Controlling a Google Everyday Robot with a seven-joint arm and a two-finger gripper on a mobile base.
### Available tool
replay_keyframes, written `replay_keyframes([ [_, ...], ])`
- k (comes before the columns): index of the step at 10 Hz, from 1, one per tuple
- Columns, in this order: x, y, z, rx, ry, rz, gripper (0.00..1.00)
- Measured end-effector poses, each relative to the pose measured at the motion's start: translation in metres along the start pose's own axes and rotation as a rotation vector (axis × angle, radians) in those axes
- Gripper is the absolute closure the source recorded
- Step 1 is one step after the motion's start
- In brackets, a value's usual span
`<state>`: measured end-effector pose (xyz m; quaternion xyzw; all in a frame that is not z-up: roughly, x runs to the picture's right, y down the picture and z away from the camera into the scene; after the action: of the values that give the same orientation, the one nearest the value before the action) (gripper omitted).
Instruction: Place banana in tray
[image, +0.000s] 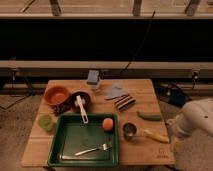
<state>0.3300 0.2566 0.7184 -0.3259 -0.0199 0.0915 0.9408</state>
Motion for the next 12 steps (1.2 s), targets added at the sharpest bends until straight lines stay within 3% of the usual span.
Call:
replay_keyframes([
  [7, -0.014, -0.003, 0.048, -0.014, -0.012, -0.008, 0.2],
  [12, -0.018, -0.005, 0.065, -0.025, -0.006, -0.014, 0.2],
])
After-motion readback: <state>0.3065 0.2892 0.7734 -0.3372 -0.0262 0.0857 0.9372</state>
